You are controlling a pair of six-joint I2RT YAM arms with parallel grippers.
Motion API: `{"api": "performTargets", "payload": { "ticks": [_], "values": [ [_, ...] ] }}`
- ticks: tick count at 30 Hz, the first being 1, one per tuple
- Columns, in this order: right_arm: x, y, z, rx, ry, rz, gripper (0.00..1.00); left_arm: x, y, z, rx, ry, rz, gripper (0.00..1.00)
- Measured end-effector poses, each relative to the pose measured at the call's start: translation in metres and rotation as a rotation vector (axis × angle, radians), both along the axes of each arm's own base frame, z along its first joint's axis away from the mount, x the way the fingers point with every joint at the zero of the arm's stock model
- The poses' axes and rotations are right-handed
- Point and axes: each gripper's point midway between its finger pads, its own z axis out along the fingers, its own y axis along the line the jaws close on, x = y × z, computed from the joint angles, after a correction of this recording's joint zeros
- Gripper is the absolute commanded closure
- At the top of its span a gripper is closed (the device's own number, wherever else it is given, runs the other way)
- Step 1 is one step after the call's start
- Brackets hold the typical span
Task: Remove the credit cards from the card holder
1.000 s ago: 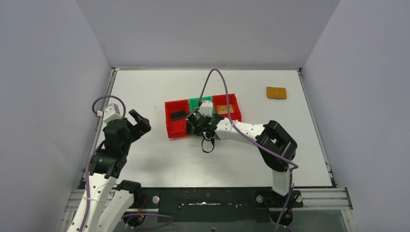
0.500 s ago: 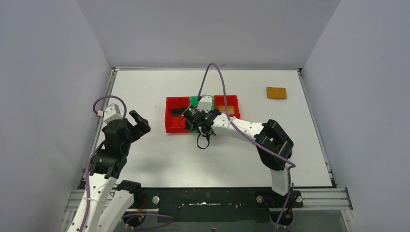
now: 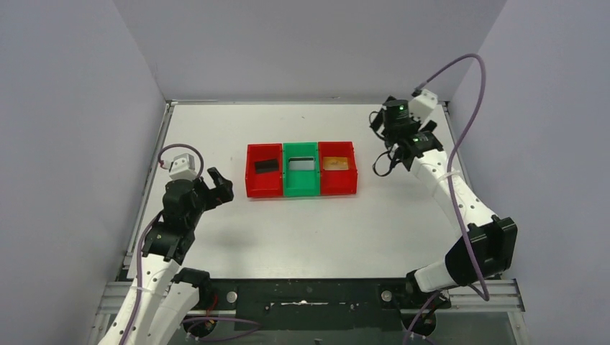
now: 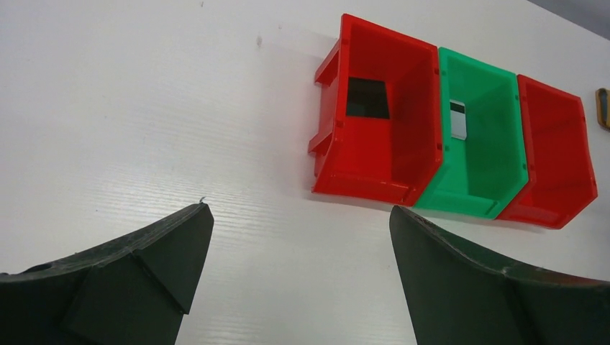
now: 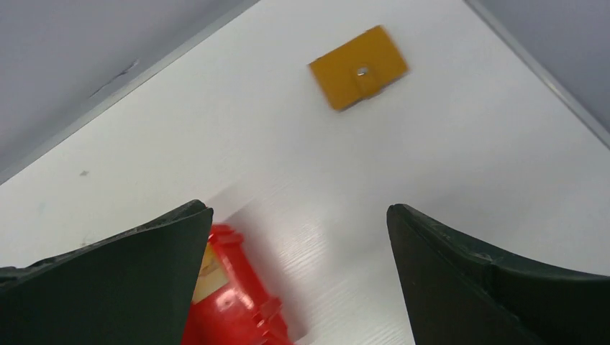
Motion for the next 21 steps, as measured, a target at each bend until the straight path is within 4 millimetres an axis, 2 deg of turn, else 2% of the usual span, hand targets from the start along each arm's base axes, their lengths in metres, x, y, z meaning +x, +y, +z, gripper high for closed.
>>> {"api": "performTargets", "payload": {
  "ticks": [3, 8, 11, 14, 17, 21],
  "values": [
    [0.013, -0.064, -0.019, -0.012, 0.049, -0.143, 0.02, 0.003, 0.0, -0.005, 0.02, 0.002, -0.013, 0.03],
    [0.034, -0.126, -0.068, -0.017, 0.169, -0.274, 0.02, 0.008, -0.002, -0.002, 0.04, -0.027, -0.027, 0.03],
    [0.052, -0.15, -0.095, -0.016, 0.239, -0.295, 0.02, 0.007, -0.004, -0.003, 0.049, -0.026, -0.039, 0.03],
    [0.067, -0.163, -0.11, -0.021, 0.277, -0.288, 0.02, 0.007, -0.002, -0.003, 0.058, -0.028, -0.031, 0.03],
    [0.085, -0.179, -0.114, -0.013, 0.28, -0.286, 0.02, 0.008, 0.004, -0.003, 0.078, -0.029, -0.004, 0.03],
    [0.125, -0.192, -0.107, 0.009, 0.234, -0.254, 0.02, 0.009, 0.01, -0.004, 0.095, -0.026, 0.023, 0.02]
  ]
}}
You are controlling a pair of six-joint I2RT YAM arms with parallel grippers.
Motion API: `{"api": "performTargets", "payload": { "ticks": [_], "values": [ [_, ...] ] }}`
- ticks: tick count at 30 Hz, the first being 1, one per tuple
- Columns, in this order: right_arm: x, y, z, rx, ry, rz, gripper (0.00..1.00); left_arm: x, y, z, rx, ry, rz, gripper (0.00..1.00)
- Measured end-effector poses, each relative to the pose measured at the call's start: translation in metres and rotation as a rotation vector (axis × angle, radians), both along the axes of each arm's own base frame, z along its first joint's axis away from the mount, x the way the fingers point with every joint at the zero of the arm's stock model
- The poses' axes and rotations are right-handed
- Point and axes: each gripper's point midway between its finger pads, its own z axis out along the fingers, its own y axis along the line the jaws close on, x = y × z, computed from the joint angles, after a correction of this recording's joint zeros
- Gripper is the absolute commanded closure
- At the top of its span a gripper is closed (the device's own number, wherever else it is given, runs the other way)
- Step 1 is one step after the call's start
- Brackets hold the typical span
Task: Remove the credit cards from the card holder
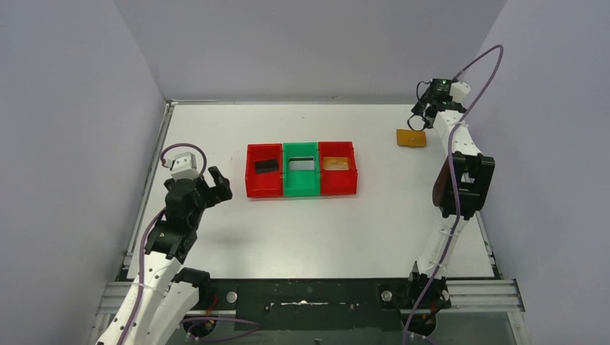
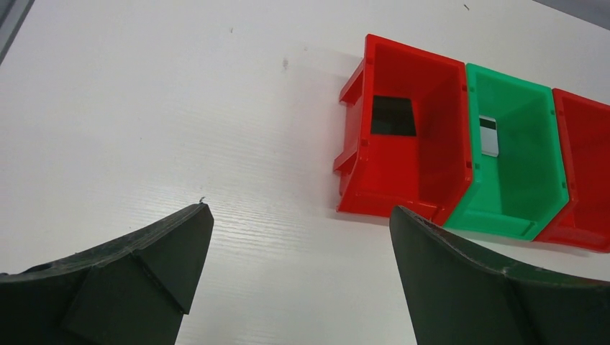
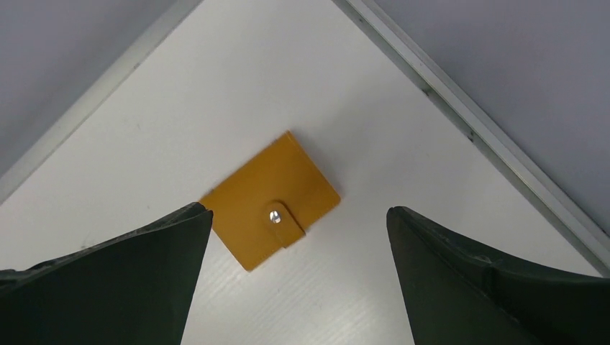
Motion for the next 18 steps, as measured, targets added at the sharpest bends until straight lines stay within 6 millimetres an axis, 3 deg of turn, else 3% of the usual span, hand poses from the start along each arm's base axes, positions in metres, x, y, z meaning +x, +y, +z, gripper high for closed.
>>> {"api": "performTargets", "payload": {
  "ticks": [4, 8, 13, 18],
  "values": [
    [0.037, -0.008, -0.002, 0.001, -0.034, 0.03, 0.02, 0.001, 0.004, -0.002, 0.009, 0.004, 0.019, 0.03],
    [0.06, -0.009, -0.023, 0.014, -0.023, 0.057, 0.0, 0.001, 0.005, -0.006, 0.014, 0.012, 0.025, 0.03],
    [0.06, 0.002, -0.076, 0.072, 0.072, 0.116, 0.03, 0.003, 0.005, -0.009, 0.018, 0.02, 0.03, 0.03],
    [0.053, 0.014, -0.102, 0.138, 0.128, 0.17, 0.1, 0.003, 0.005, -0.009, 0.019, 0.019, 0.03, 0.03]
  ]
}}
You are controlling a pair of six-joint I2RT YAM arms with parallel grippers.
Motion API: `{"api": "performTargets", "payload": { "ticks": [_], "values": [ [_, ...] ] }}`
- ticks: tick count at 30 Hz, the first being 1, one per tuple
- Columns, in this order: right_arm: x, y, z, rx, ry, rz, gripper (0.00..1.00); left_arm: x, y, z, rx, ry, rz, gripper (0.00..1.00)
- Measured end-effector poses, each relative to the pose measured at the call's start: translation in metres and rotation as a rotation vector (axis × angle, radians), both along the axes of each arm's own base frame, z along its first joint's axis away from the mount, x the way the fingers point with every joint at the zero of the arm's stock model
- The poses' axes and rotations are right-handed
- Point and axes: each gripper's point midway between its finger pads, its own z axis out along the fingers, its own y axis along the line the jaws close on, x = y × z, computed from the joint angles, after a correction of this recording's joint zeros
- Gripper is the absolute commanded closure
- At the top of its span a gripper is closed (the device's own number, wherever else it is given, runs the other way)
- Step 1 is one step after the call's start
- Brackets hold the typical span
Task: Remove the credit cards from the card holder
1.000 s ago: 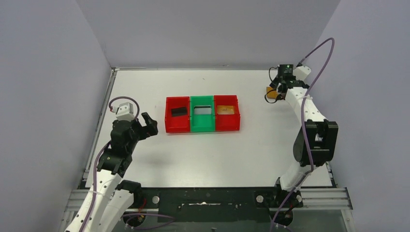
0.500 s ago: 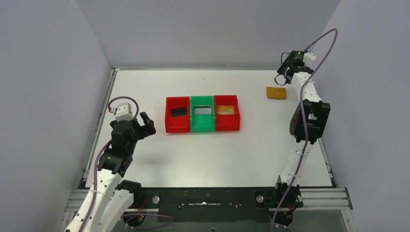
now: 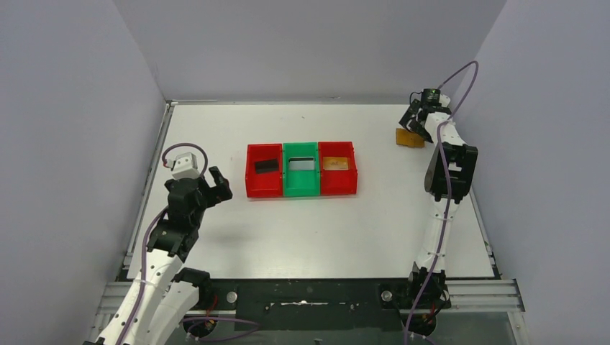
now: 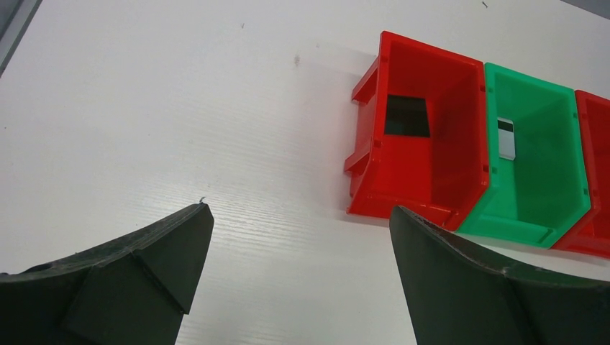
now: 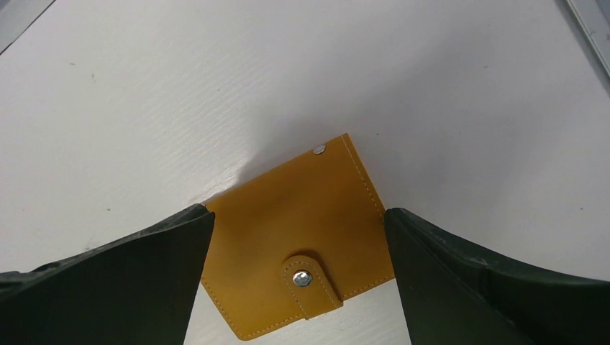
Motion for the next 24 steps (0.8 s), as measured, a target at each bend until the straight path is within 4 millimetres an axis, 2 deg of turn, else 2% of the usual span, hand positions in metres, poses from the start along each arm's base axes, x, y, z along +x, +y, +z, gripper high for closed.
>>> {"api": "performTargets", "payload": {
  "ticks": [6, 9, 12, 16, 24],
  "values": [
    [-0.005, 0.002, -0.01, 0.013, 0.02, 0.007, 0.16, 0.0, 0.002, 0.001, 0.003, -0.006, 0.008, 0.03],
    [-0.013, 0.004, -0.02, 0.018, 0.032, -0.001, 0.17, 0.0, 0.002, 0.001, 0.003, -0.005, 0.009, 0.04],
    [-0.022, 0.009, -0.02, 0.005, 0.035, -0.002, 0.18, 0.001, 0.002, 0.0, 0.004, -0.002, 0.01, 0.04],
    [-0.051, 0.03, -0.019, -0.001, 0.069, 0.025, 0.17, 0.001, 0.002, -0.003, 0.007, 0.009, 0.012, 0.04],
    [-0.128, 0.067, -0.021, 0.014, 0.149, 0.064, 0.14, 0.0, 0.003, -0.004, 0.011, 0.015, 0.018, 0.04]
  ]
}}
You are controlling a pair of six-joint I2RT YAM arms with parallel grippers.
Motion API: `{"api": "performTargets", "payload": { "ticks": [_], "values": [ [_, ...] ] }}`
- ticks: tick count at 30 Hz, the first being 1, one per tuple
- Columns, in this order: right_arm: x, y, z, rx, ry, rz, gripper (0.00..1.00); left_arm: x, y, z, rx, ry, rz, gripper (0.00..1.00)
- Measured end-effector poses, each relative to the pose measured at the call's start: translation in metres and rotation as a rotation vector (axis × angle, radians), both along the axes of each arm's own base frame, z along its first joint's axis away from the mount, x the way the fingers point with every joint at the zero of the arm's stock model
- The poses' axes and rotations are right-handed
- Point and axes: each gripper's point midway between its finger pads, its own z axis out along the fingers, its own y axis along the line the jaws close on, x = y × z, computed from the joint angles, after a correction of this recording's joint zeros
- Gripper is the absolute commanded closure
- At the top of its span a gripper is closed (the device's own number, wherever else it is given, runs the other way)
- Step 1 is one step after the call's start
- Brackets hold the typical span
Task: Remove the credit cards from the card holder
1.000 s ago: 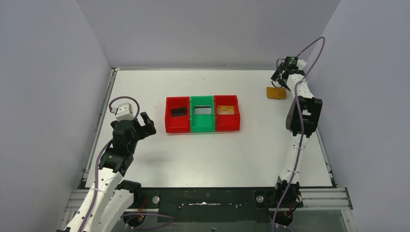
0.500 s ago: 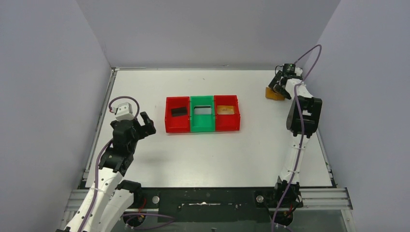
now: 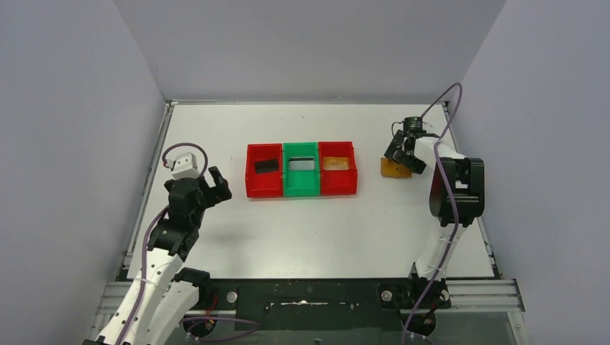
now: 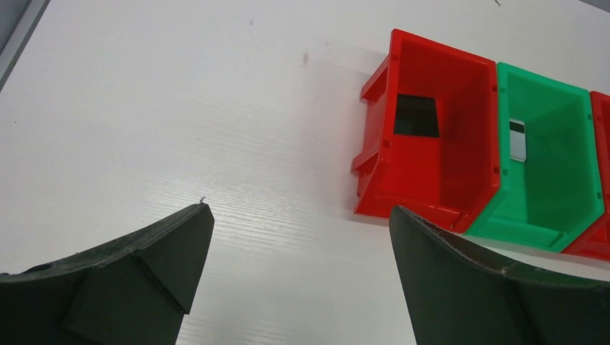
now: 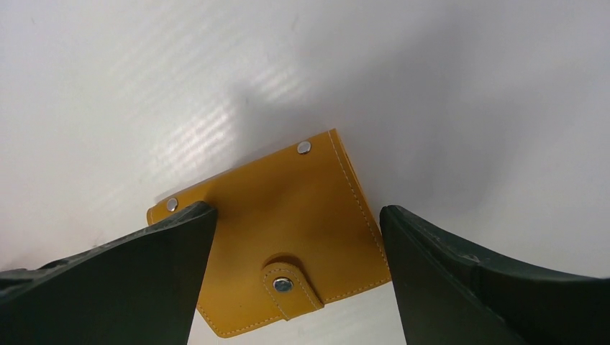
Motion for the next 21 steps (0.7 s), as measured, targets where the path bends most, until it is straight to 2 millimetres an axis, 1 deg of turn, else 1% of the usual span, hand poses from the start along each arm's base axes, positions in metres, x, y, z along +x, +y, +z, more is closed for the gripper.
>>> {"api": "performTargets", "payload": {
  "ticks": [5, 9, 11, 14, 17, 21],
  "values": [
    [-0.04, 0.021, 0.001, -0.012, 0.035, 0.01, 0.13, -0.001, 0.0, 0.003, -0.002, -0.01, 0.001, 0.04],
    [-0.085, 0.043, 0.004, -0.03, 0.082, 0.025, 0.14, -0.001, 0.0, 0.003, -0.002, -0.01, 0.001, 0.04],
    [-0.108, 0.049, 0.008, -0.041, 0.095, 0.02, 0.16, -0.001, 0.0, 0.003, -0.002, -0.011, 0.001, 0.04],
    [-0.141, 0.06, 0.019, -0.021, 0.083, 0.022, 0.16, -0.001, 0.0, 0.003, -0.003, -0.011, 0.001, 0.04],
    [-0.158, 0.065, 0.035, 0.003, 0.039, 0.004, 0.15, -0.001, 0.0, 0.003, -0.004, -0.011, -0.003, 0.04],
    [-0.166, 0.07, 0.05, 0.012, -0.008, -0.006, 0.11, -0.001, -0.001, 0.002, -0.004, -0.009, -0.004, 0.04]
  ]
}}
